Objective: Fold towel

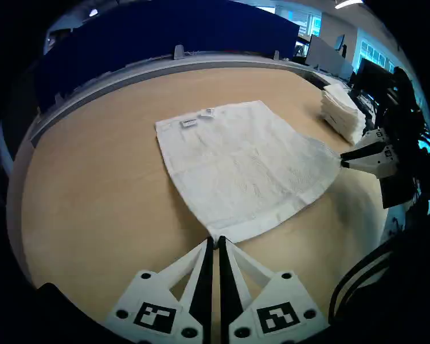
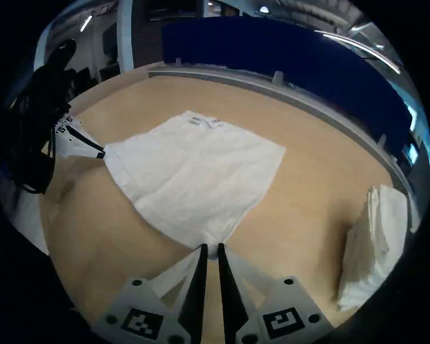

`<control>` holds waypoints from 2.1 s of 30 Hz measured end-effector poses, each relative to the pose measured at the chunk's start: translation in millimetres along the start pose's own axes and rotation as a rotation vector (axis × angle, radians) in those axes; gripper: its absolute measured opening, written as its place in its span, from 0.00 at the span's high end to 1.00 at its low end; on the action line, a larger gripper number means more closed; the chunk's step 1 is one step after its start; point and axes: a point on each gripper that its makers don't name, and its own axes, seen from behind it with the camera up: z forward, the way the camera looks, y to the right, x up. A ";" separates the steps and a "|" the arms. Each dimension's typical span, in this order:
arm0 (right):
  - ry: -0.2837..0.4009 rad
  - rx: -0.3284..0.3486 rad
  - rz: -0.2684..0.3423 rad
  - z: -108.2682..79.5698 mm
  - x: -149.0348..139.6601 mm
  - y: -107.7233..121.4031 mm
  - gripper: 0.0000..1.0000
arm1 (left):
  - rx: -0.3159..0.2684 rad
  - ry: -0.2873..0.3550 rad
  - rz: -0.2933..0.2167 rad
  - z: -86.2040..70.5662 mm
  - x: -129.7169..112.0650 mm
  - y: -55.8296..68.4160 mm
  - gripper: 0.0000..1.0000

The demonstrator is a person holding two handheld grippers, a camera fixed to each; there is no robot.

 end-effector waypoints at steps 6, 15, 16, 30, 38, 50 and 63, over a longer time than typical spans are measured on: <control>0.026 0.004 0.002 -20.0 16.9 -2.3 0.87 | -0.007 0.015 -0.034 -18.6 8.4 1.8 0.93; 0.054 0.018 0.015 -51.6 35.3 -8.8 0.87 | -0.020 0.045 -0.095 -51.5 20.4 5.8 0.93; 0.058 0.019 0.019 -54.5 37.0 -9.5 0.87 | -0.022 0.047 -0.099 -54.8 21.1 6.8 0.93; 0.069 0.035 0.032 -85.3 44.5 -21.0 0.87 | -0.047 0.048 -0.125 -84.1 17.1 23.1 0.93; 0.067 0.036 0.025 -82.1 46.4 -21.9 0.87 | -0.052 0.058 -0.150 -83.4 19.9 22.2 0.93; 0.074 0.021 0.007 -70.1 61.3 -5.9 0.87 | -0.050 0.075 -0.181 -76.8 34.5 13.0 0.93; 0.070 0.002 -0.026 -37.7 83.5 21.3 0.87 | -0.031 0.092 -0.180 -49.7 62.1 -7.3 0.93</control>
